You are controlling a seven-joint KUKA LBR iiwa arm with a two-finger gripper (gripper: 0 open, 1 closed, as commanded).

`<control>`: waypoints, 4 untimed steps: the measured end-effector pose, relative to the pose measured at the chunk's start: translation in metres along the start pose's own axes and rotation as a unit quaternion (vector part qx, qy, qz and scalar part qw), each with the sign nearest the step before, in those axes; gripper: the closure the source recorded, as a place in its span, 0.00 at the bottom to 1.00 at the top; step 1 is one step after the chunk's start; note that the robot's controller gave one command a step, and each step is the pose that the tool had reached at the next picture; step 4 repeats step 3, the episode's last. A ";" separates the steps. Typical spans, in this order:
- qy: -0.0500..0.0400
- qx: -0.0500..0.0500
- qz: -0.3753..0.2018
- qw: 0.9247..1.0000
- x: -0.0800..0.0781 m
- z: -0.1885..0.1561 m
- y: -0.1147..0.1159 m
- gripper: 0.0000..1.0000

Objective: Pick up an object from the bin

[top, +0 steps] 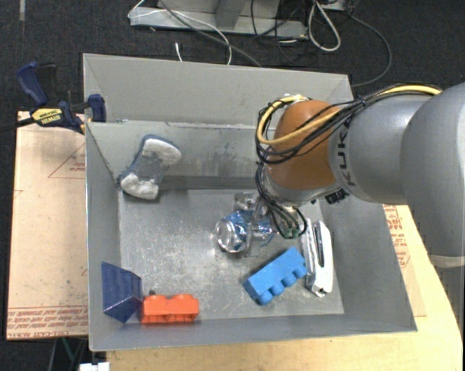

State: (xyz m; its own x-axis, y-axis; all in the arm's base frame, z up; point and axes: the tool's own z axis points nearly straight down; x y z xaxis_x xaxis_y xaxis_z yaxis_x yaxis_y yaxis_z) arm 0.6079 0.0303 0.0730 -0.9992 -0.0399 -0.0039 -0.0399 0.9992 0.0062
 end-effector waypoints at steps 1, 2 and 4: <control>0.000 0.000 0.000 1.000 0.000 0.000 0.000 1.00; 0.004 0.000 0.000 1.000 0.003 -0.037 0.000 1.00; 0.000 0.000 0.000 1.000 0.000 -0.089 0.001 1.00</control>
Offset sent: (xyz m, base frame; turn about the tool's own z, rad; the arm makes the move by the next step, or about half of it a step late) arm 0.0000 -0.0002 0.1030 0.0004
